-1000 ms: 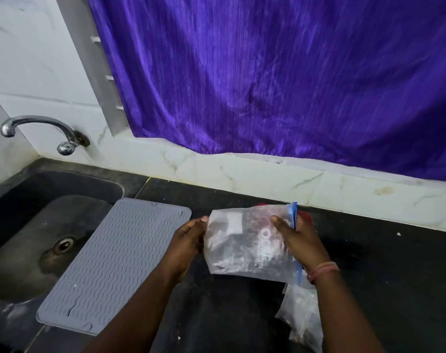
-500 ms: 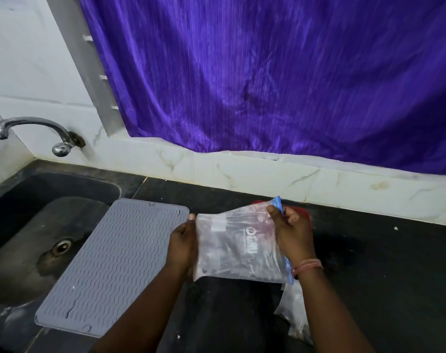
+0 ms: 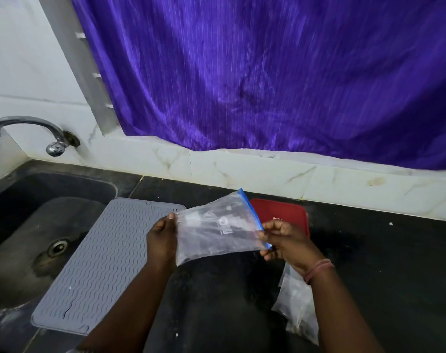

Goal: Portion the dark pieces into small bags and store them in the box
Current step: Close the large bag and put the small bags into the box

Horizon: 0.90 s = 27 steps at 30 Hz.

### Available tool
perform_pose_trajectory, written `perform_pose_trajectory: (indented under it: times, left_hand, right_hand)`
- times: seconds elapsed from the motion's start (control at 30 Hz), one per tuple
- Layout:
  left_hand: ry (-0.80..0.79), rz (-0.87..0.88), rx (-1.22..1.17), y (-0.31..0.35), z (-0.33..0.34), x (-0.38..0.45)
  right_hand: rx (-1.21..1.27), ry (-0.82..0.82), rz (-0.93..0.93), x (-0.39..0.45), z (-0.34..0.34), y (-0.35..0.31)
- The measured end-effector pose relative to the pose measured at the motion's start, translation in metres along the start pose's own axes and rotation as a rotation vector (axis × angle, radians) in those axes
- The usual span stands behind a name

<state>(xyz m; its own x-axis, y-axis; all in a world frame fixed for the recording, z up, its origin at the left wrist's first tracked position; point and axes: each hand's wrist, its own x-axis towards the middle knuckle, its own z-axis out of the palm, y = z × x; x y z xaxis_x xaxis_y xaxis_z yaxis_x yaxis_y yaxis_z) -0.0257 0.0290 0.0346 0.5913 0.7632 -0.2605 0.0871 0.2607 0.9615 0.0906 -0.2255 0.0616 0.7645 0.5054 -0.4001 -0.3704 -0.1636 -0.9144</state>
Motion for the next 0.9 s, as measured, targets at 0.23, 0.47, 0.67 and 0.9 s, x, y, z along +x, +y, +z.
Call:
perform_pose_trajectory:
  times: [0.23, 0.47, 0.67, 0.9]
  left_hand:
    - [0.128, 0.216, 0.633, -0.006, 0.003, 0.015]
    - [-0.614, 0.475, 0.534, 0.011, 0.044, -0.038]
    - [-0.324, 0.711, 0.544, 0.000, 0.041, -0.037]
    - [-0.274, 0.674, 0.522, 0.011, 0.035, -0.037]
  right_hand:
    - [0.064, 0.138, -0.154, 0.002, 0.011, -0.016]
    - [0.116, 0.071, -0.164, 0.013, 0.048, -0.019]
    - [0.040, -0.050, -0.150, 0.009, 0.057, -0.018]
    - [-0.513, 0.037, -0.538, 0.002, 0.070, -0.018]
